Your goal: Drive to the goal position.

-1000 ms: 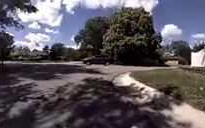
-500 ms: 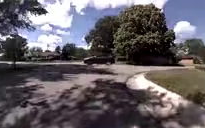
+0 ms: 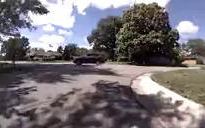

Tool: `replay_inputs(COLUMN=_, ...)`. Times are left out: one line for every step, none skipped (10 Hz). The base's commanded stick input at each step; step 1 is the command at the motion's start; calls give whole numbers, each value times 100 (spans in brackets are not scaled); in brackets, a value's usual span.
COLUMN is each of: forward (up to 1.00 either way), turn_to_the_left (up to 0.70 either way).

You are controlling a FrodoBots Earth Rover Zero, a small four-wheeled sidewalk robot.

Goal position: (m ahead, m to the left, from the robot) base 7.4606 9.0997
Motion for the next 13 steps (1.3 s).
replay_inputs(forward=70, turn_to_the_left=0)
replay_inputs(forward=70, turn_to_the_left=0)
replay_inputs(forward=70, turn_to_the_left=0)
replay_inputs(forward=70, turn_to_the_left=0)
replay_inputs(forward=70, turn_to_the_left=0)
replay_inputs(forward=70, turn_to_the_left=0)
replay_inputs(forward=70, turn_to_the_left=0)
replay_inputs(forward=70, turn_to_the_left=0)
replay_inputs(forward=70, turn_to_the_left=0)
replay_inputs(forward=70, turn_to_the_left=0)
replay_inputs(forward=70, turn_to_the_left=0)
replay_inputs(forward=70, turn_to_the_left=0)
replay_inputs(forward=70, turn_to_the_left=0)
